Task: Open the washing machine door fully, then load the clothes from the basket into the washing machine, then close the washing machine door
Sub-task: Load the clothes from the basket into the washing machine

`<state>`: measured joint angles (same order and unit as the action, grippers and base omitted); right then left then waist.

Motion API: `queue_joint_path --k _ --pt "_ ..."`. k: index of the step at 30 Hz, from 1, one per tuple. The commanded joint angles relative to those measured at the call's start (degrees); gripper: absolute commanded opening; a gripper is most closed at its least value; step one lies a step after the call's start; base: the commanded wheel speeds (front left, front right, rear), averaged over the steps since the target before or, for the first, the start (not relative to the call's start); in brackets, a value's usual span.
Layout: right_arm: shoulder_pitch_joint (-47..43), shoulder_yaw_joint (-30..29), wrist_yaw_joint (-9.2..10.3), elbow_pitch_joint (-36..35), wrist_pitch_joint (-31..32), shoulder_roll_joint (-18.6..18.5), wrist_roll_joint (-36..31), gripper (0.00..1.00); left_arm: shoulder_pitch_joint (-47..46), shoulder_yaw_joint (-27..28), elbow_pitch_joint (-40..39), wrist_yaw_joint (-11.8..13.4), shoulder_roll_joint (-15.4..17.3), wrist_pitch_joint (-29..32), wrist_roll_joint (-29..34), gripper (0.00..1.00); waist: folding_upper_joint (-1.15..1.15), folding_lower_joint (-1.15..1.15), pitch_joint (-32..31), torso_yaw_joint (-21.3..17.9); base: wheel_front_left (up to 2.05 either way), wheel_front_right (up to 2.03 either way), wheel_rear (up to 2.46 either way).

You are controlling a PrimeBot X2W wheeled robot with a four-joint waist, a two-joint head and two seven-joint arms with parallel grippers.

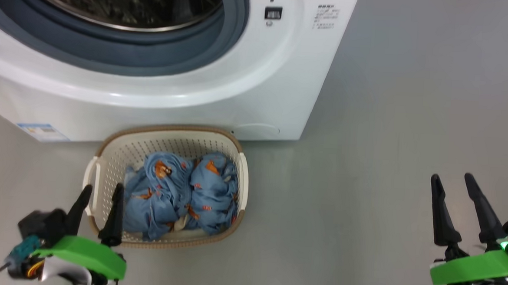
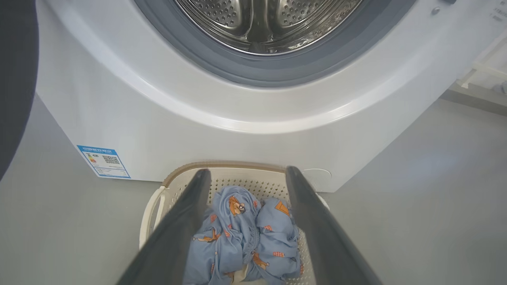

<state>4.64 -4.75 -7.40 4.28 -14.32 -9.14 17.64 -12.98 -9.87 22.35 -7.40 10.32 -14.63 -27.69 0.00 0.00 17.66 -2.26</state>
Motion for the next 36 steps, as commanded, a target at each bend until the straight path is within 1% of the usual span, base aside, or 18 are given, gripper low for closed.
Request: queue_joint_path --k 1,15,16,23,36 --pt "1.52 0.94 -0.09 -1.67 -0.68 -0.47 -0.52 1.00 -2.71 0.83 0.19 -0.09 2.14 -0.37 -0.92 1.00 0.00 0.00 3.71 -0.02 0.00 0.00 0.00" --pt "7.35 0.66 -0.09 -1.34 -0.68 1.36 -1.92 1.00 -16.90 -8.88 12.14 -0.09 3.67 -0.37 -5.75 1.00 0.00 0.00 15.89 1.03 0.00 0.00 0.00" --pt "7.35 0.66 -0.09 -1.34 -0.68 1.36 -1.92 1.00 -16.90 -8.88 12.14 -0.09 3.67 -0.37 -5.75 1.00 0.00 0.00 15.89 1.03 0.00 0.00 0.00" --pt "10.13 0.88 -0.09 -1.96 -0.68 1.78 -2.59 1.00 -22.95 -13.80 17.13 -0.09 4.45 -0.37 -8.77 1.00 0.00 0.00 21.45 1.14 0.00 0.00 0.00" --pt "13.60 3.20 -0.09 -2.77 -0.68 2.13 -3.38 1.00 -31.25 -25.19 25.96 -0.09 6.76 -0.37 -15.23 1.00 0.00 0.00 28.08 -0.75 0.00 0.00 0.00"
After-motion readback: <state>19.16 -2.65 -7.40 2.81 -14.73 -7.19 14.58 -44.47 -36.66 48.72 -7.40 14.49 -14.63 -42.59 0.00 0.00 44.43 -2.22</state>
